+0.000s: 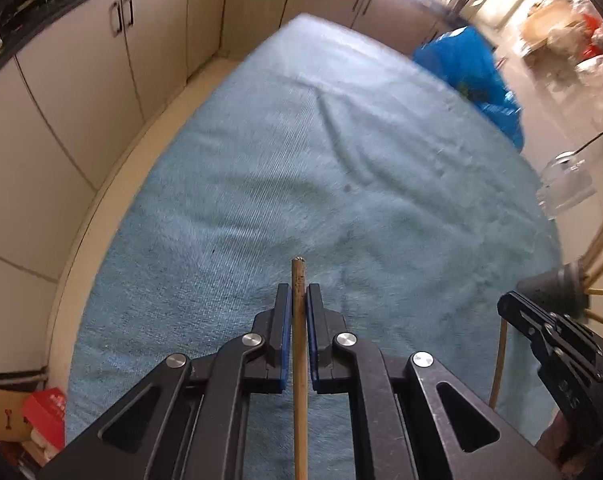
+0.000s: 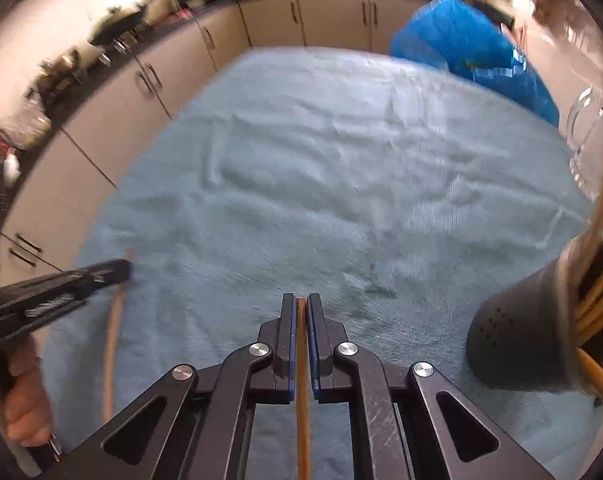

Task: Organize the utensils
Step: 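Lift the held chopsticks in both tools and carry them toward the black cup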

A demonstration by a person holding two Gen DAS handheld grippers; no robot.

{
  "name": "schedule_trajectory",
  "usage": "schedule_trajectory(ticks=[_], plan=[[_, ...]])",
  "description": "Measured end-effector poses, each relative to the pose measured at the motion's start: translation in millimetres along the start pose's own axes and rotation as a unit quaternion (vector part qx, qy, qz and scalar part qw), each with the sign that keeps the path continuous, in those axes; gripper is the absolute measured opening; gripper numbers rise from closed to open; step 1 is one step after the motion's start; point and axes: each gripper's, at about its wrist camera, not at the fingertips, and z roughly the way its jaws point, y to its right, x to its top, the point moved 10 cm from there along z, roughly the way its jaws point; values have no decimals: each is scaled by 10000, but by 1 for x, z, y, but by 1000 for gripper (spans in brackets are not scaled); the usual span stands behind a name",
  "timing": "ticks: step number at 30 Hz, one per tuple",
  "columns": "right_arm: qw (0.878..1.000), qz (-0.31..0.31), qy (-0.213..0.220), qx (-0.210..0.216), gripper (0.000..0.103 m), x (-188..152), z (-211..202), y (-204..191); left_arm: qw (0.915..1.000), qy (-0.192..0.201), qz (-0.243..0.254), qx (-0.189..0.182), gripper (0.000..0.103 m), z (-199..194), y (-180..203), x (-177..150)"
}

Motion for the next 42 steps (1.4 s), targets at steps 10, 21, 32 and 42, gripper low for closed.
schedule_trajectory(ticks=[10, 21, 32, 42], plan=[[9777, -325, 2042, 360, 6, 11, -133, -30, 9867, 1574, 283, -304, 7, -117, 38, 9], [9538, -69, 2980, 375, 6, -17, -200, -19, 9709, 2323, 511, -261, 7, -179, 65, -18], [9432, 238, 3289, 399, 6, -33, -232, 6, 9701, 2347, 554, -279, 7, -189, 77, -26], [9345, 515, 3505, 335, 6, -44, -255, 35, 9693, 2363, 582, -348, 7, -195, 86, -28]])
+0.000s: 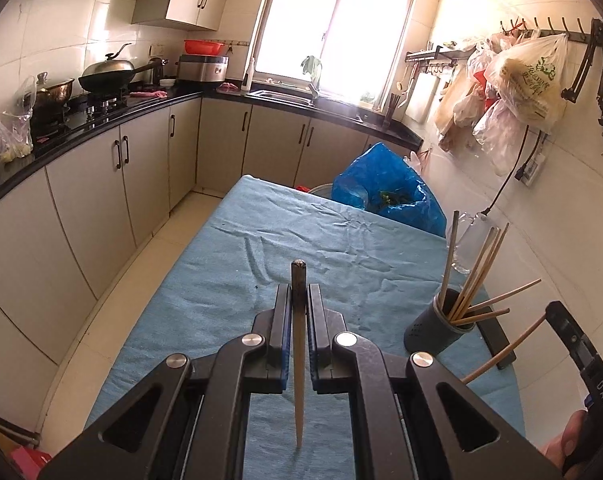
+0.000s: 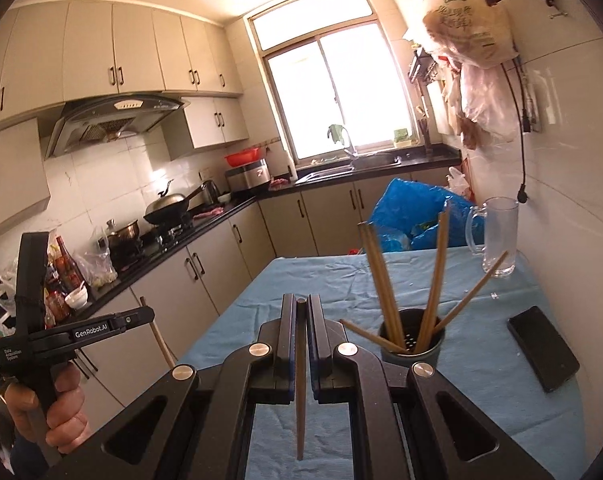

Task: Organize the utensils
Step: 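Lift the held chopsticks in both tools and carry them toward the black cup, then lower chopsticks into the black cup and open both tools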

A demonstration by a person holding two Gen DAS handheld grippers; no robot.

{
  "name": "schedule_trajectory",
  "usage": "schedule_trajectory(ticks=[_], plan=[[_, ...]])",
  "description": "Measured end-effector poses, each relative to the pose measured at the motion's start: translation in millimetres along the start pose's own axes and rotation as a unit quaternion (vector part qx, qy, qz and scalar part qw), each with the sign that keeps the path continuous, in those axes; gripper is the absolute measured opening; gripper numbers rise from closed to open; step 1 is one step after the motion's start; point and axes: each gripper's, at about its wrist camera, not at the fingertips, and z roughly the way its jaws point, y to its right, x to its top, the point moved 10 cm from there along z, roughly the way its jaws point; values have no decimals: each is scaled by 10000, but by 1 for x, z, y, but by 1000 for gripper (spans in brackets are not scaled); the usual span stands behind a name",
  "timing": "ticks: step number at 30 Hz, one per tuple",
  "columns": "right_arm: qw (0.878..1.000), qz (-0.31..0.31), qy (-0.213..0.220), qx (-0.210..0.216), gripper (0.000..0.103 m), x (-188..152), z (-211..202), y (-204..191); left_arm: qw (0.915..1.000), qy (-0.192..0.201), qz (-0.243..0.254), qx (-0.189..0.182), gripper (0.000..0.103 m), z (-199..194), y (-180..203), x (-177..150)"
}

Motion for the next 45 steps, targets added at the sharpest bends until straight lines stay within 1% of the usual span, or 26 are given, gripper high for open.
schedule_trajectory(ticks=[5, 10, 15, 21, 24, 32, 36, 42, 45], plan=[[9998, 152, 84, -123, 6, 4, -14, 22, 10000, -31, -15, -82, 7, -2, 6, 1], [9985, 377, 228, -338, 6, 10, -33, 51, 9998, -67, 15, -161, 7, -2, 14, 1], [9960, 610, 339, -560, 6, 14, -50, 79, 9997, -118, 54, -224, 7, 0, 23, 2], [9928, 851, 442, -713, 6, 18, -67, 106, 9994, -168, 123, -289, 7, 0, 34, 2], [9915, 919, 500, -778, 6, 18, -74, 114, 9992, -181, 162, -304, 7, -1, 41, 2], [9875, 1144, 656, -865, 6, 26, -92, 138, 9982, -189, 289, -485, 7, -4, 63, 11], [9864, 1153, 752, -896, 6, 32, -98, 141, 9974, -177, 399, -575, 7, -4, 79, 19], [9870, 1113, 816, -826, 6, 48, -99, 142, 9961, -134, 508, -706, 7, -2, 100, 43], [9870, 1047, 885, -834, 6, 59, -98, 142, 9957, -94, 481, -791, 7, -1, 108, 56]])
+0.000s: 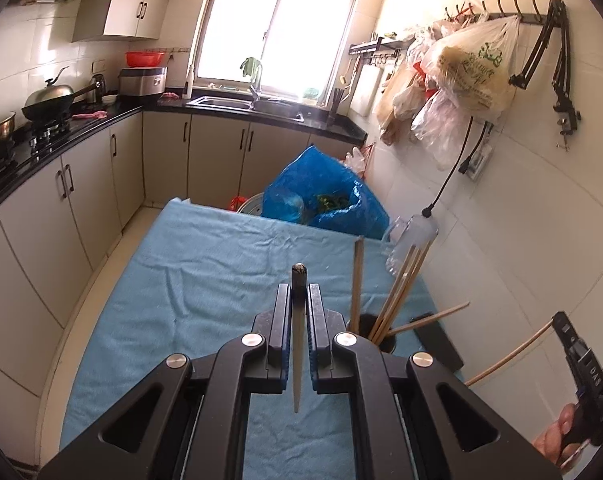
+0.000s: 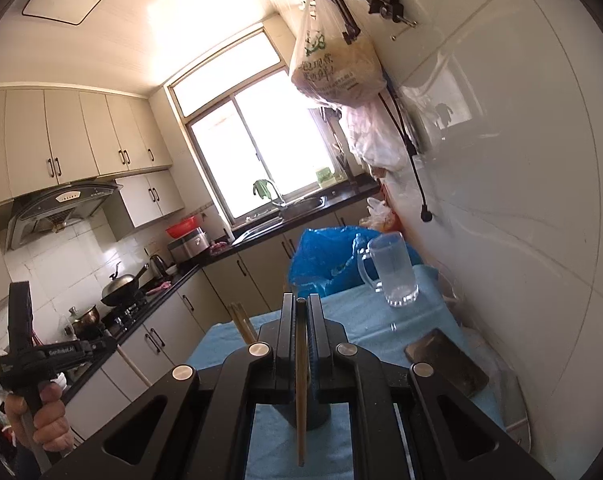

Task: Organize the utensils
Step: 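Lower chopsticks into the black cup and open both tools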

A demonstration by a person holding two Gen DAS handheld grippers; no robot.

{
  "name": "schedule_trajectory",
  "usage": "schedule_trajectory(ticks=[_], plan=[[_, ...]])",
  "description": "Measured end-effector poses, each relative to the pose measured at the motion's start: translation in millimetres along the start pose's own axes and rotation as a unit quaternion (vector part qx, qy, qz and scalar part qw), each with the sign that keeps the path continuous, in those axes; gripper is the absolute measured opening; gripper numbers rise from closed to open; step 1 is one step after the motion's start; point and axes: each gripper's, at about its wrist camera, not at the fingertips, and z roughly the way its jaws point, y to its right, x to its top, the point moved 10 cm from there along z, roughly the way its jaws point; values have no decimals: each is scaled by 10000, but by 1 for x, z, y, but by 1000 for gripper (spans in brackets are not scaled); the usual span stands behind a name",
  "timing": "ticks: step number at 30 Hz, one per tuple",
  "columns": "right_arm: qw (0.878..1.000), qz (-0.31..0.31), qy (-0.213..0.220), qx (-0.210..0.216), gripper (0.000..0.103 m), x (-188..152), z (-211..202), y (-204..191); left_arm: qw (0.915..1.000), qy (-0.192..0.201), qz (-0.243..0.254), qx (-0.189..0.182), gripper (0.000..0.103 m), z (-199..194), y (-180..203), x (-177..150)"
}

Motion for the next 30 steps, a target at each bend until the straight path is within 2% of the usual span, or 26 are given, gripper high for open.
schedule_trajectory(ticks=[9, 17, 22, 30], plan=[[9994, -123, 334, 49, 6, 39, 15, -17, 9991, 287, -12, -312, 7, 5, 33, 52], [9982, -349, 487, 14, 6, 57, 41, -37, 9970, 465, -27, -618, 7, 18, 57, 79], [9982, -407, 429, -49, 6, 54, 65, -42, 9962, 390, -78, -773, 7, 42, 64, 80], [9982, -545, 88, -237, 6, 30, 107, -35, 9970, -103, 53, -759, 7, 92, 59, 47]])
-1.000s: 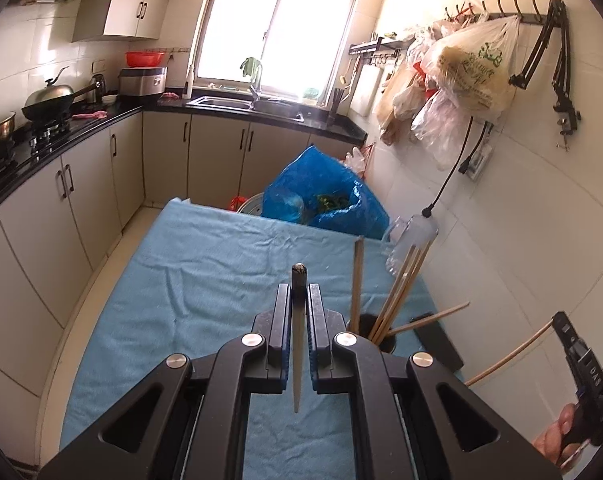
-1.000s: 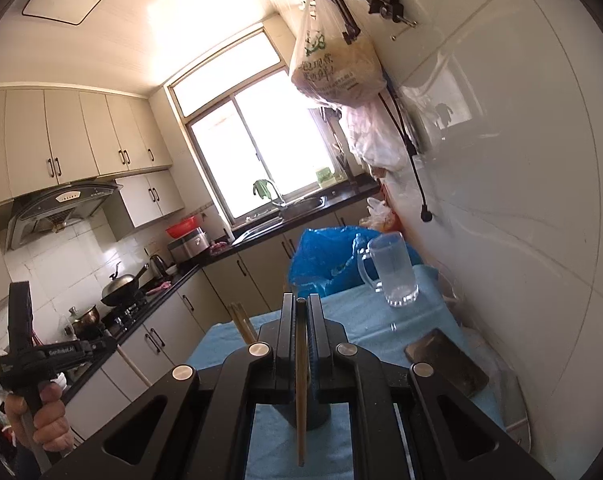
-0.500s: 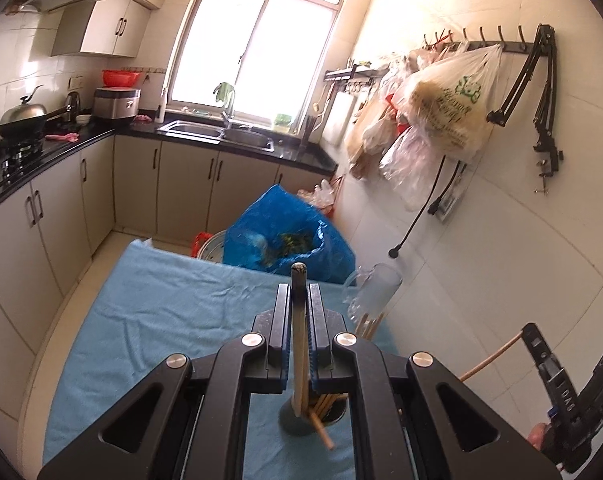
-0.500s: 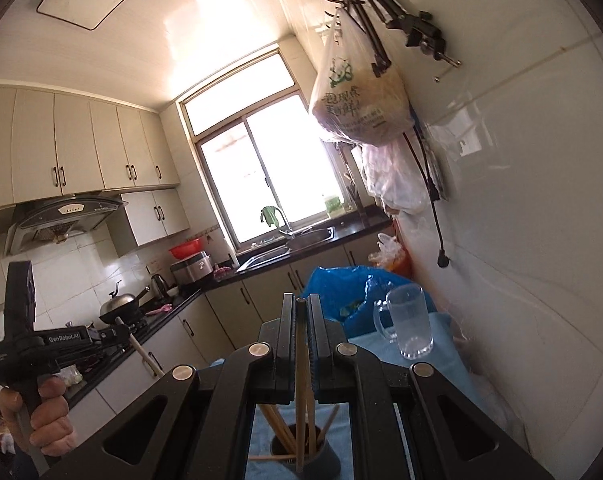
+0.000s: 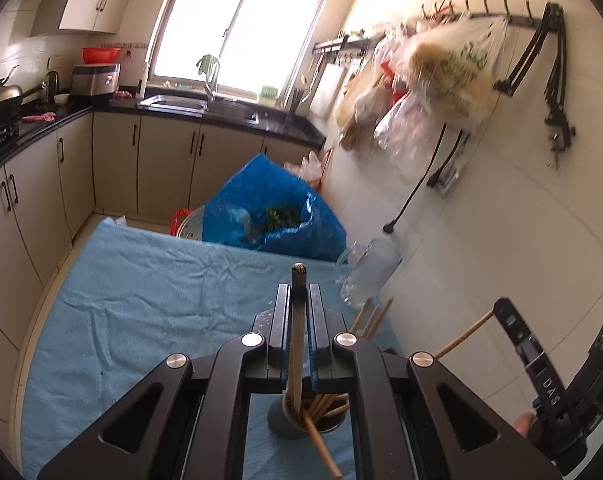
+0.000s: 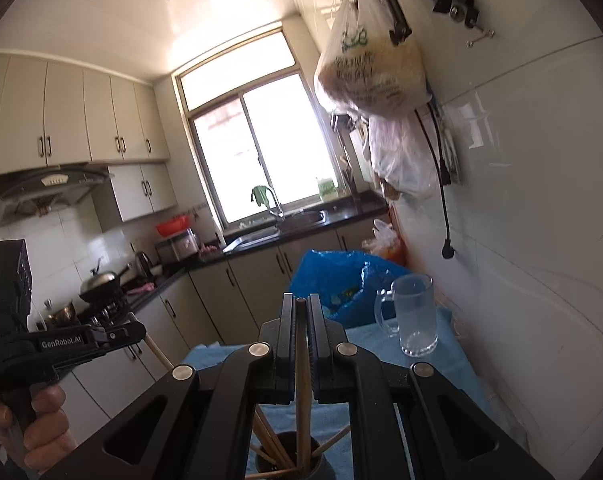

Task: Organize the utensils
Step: 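Lower chopsticks into the black cup and open both tools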

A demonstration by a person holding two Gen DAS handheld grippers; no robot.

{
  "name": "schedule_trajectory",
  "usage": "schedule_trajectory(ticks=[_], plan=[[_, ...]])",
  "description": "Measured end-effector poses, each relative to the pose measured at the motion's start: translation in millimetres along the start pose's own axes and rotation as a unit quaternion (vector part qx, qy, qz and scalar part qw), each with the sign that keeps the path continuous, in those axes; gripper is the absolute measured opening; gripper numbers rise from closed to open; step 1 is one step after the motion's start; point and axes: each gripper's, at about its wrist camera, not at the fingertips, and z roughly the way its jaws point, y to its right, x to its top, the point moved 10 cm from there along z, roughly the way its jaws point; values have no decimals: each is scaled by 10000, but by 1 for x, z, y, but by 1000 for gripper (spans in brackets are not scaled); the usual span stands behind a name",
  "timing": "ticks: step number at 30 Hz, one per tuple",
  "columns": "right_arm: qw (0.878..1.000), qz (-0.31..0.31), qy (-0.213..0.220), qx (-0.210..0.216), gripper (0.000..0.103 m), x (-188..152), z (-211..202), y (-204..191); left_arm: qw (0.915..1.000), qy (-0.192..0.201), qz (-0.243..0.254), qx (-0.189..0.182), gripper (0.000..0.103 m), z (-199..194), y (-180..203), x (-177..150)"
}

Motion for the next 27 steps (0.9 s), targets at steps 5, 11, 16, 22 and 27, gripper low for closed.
schedule_trajectory(ticks=[5, 11, 16, 22, 27], plan=[[9997, -94, -227, -69, 6, -19, 17, 2, 9995, -311, 16, 56, 7, 23, -11, -20], [9988, -162, -439, -128, 6, -36, 30, 5, 9988, -472, 52, 72, 7, 39, -20, -35], [9978, -228, -590, -185, 6, -47, 40, 6, 9985, -531, 109, 96, 7, 45, -21, -42], [9967, -276, -723, -244, 6, -58, 48, 10, 9980, -611, 135, 119, 7, 52, -22, -49], [9961, -256, -796, -278, 6, -61, 54, 15, 9978, -631, 170, 99, 7, 55, -19, -50]])
